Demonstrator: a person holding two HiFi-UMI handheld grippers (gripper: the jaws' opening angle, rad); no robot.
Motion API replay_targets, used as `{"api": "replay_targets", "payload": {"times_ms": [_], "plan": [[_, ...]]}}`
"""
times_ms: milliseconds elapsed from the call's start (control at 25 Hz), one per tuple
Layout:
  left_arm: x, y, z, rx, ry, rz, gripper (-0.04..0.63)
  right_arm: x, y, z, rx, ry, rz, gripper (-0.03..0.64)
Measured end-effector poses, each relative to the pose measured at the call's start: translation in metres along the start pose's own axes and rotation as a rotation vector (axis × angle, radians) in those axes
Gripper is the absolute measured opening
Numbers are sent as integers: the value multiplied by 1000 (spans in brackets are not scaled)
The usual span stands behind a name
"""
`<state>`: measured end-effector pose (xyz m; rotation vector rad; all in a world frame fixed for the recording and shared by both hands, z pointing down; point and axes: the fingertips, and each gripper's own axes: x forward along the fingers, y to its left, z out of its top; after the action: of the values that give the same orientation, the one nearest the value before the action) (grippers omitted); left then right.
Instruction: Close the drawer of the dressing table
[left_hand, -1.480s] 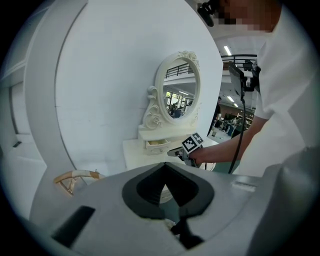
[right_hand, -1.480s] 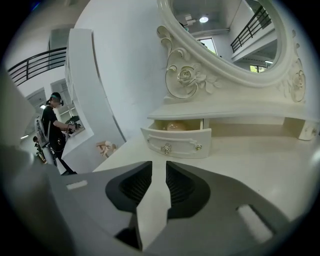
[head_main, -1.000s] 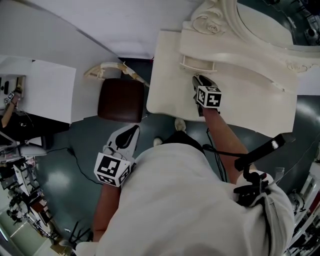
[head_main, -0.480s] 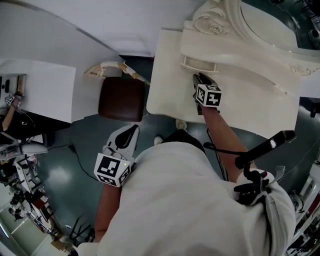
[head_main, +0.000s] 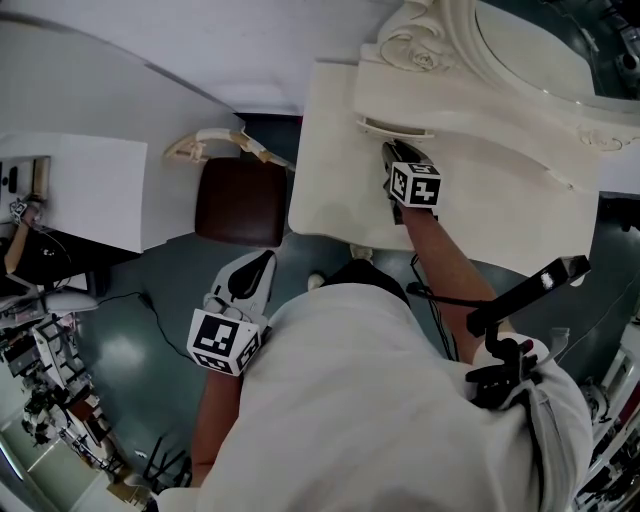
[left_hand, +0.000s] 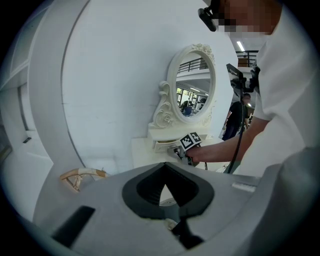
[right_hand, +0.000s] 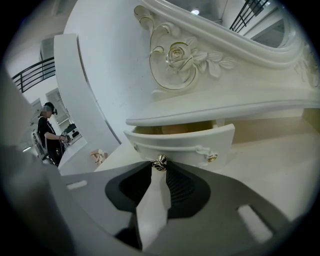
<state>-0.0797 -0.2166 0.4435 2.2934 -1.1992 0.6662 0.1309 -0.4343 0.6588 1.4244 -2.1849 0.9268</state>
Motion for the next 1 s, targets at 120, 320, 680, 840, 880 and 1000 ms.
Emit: {"api": "replay_targets", "payload": {"times_ms": [120, 320, 680, 840, 880, 1000], "plan": [[2, 1, 2, -4, 1, 2, 3, 3, -2, 4, -3, 1, -1, 95], [6, 4, 6, -8, 1, 8, 3, 10, -7, 13, -13, -4, 0, 95], [16, 9, 11, -16, 8, 24, 3, 23, -14, 26, -24, -14, 6, 94], [20, 10, 14, -18, 10, 25, 3, 24, -15, 26, -29, -11, 11, 94], [21, 10, 15, -18, 10, 24, 3, 24, -14, 27, -29, -12, 13, 94], [21, 11, 16, -17, 9, 21, 3, 22, -13, 28, -32, -14, 18, 95]]}}
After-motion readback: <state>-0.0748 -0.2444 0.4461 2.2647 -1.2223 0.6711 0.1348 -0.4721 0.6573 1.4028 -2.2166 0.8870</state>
